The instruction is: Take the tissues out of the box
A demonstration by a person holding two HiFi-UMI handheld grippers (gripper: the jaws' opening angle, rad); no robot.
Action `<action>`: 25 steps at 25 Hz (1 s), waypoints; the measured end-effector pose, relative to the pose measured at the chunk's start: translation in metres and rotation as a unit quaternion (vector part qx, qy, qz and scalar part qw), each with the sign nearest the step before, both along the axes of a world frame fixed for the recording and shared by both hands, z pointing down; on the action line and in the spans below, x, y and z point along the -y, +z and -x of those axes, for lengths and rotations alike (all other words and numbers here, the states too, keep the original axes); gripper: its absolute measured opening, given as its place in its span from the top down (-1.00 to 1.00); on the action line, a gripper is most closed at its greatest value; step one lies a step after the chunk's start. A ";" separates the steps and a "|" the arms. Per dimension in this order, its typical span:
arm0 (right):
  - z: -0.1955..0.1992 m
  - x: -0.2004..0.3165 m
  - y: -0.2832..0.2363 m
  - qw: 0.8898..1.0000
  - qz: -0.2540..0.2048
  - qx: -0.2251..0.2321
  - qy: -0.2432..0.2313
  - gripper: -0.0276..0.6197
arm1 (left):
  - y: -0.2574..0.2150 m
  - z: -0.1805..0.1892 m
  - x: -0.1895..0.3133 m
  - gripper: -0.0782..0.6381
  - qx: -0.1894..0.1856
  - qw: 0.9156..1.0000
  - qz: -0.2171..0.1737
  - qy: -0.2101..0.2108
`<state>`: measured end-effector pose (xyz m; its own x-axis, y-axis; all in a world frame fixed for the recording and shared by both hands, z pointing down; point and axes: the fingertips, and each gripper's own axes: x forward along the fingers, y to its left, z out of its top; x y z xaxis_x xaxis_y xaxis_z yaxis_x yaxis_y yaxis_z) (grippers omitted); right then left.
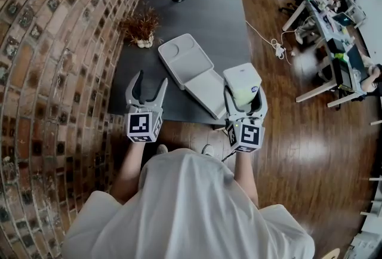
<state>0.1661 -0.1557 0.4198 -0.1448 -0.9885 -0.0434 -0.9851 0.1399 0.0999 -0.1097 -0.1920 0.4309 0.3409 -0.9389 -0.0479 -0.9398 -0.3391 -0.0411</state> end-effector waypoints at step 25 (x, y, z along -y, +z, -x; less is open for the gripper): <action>0.009 0.006 0.014 1.000 0.023 -0.009 -0.009 -0.44 | 0.010 -0.003 0.004 -0.05 -0.004 1.000 0.012 0.005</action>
